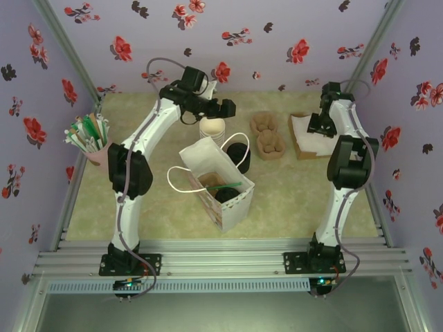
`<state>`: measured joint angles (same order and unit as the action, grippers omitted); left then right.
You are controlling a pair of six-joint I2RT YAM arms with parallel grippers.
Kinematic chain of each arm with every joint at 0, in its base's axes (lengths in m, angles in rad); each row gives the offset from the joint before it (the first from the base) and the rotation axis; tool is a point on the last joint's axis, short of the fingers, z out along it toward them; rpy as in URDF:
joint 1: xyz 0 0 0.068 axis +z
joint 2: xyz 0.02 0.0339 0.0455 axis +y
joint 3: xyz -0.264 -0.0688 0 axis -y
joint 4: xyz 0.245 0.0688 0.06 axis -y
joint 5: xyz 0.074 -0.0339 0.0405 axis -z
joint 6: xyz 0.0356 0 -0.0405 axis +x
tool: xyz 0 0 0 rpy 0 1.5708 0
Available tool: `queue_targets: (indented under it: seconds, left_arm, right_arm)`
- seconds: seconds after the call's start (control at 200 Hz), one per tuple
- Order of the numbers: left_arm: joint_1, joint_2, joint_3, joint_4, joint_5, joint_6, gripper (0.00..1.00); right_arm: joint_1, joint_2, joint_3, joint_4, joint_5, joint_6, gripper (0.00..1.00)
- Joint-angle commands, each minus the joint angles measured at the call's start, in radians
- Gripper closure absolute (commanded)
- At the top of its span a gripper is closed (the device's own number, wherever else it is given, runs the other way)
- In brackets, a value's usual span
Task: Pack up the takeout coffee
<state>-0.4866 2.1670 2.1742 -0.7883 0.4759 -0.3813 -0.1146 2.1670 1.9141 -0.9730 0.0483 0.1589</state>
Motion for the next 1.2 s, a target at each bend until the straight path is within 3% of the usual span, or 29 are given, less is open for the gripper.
queue_targets:
  seconds: [0.0,0.585,0.835,1.195]
  left_arm:
    - [-0.004,0.021,0.036,-0.025,0.013,0.033,0.01]
    - [-0.01,0.028,0.035,-0.034,0.015,0.044,0.01]
    - [-0.014,0.027,0.036,-0.037,0.015,0.045,0.01]
    - [-0.016,0.028,0.036,-0.034,0.015,0.045,0.01]
  right_arm:
    - [-0.007,0.044,0.075,-0.039,0.002,-0.051,0.5]
    - [-0.028,0.28,0.261,-0.103,-0.022,-0.083,0.51]
    - [-0.028,0.268,0.267,-0.115,-0.04,-0.078,0.52]
    - [-0.028,0.241,0.316,-0.127,-0.076,-0.068,0.66]
